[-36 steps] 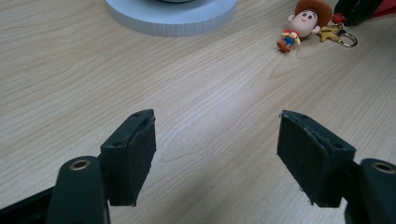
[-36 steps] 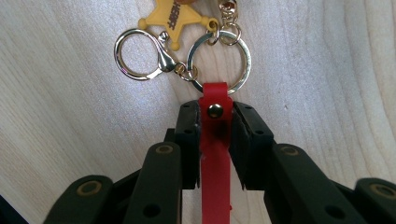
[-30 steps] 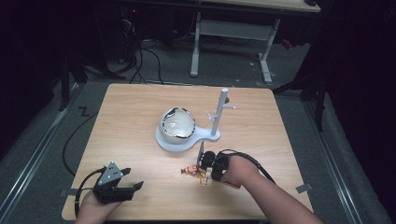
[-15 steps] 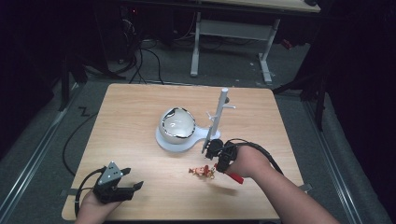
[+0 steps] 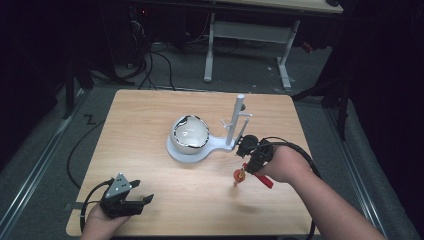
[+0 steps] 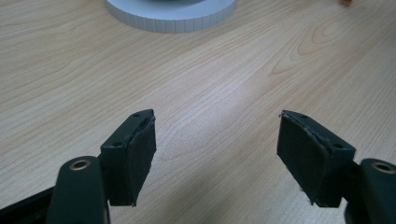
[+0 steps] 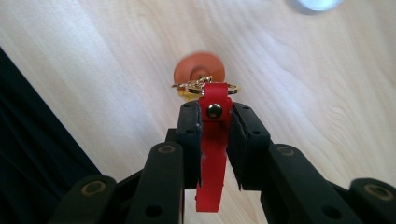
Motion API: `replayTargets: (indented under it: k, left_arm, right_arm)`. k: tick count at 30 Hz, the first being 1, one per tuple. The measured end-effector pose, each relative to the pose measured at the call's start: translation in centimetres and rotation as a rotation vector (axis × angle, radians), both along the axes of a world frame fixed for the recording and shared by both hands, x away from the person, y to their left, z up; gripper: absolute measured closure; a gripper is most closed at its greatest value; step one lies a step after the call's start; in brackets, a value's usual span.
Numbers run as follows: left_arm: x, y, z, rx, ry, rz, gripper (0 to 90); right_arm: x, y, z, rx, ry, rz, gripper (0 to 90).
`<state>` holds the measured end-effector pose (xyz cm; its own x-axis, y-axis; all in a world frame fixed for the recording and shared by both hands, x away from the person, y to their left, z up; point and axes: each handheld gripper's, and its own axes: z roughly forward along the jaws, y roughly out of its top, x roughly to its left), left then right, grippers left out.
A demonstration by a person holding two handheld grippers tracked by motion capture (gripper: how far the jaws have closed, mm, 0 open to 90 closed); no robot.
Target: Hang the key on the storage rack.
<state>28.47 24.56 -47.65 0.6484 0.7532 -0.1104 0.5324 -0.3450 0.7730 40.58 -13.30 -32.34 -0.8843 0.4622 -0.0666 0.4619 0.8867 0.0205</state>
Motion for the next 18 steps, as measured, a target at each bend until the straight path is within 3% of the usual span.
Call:
replayTargets:
  k: [8, 11, 18]
  left_arm:
    - [0.0, 0.0, 0.0, -0.003, 0.001, 0.000, 28.8]
    - [0.0, 0.0, 0.0, -0.002, 0.000, 0.000, 28.8]
    - [0.0, 0.1, 0.0, -0.002, 0.002, 0.001, 28.8]
  right_arm:
    - [1.0, -2.2, 2.9, -0.009, -0.054, -0.054, 75.1]
    - [1.7, -3.3, 4.7, -0.007, -0.083, -0.095, 75.0]
    - [2.8, -4.5, 6.9, -0.005, -0.092, -0.150, 75.0]
